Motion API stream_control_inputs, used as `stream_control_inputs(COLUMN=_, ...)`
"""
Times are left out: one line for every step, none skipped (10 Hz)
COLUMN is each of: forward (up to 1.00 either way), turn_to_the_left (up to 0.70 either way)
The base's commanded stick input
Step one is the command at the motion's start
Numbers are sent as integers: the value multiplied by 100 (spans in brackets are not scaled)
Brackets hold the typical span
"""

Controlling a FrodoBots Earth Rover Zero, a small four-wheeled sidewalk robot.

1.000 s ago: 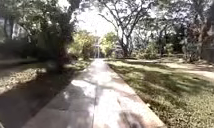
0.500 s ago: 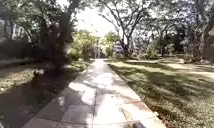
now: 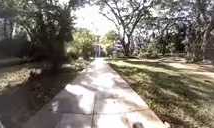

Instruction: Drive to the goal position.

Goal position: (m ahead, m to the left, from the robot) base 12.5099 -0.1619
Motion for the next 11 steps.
stream_control_inputs(forward=50, turn_to_the_left=0)
stream_control_inputs(forward=50, turn_to_the_left=0)
stream_control_inputs(forward=50, turn_to_the_left=0)
stream_control_inputs(forward=50, turn_to_the_left=0)
stream_control_inputs(forward=50, turn_to_the_left=0)
stream_control_inputs(forward=50, turn_to_the_left=0)
stream_control_inputs(forward=50, turn_to_the_left=0)
stream_control_inputs(forward=50, turn_to_the_left=0)
stream_control_inputs(forward=50, turn_to_the_left=0)
stream_control_inputs(forward=50, turn_to_the_left=0)
stream_control_inputs(forward=50, turn_to_the_left=0)
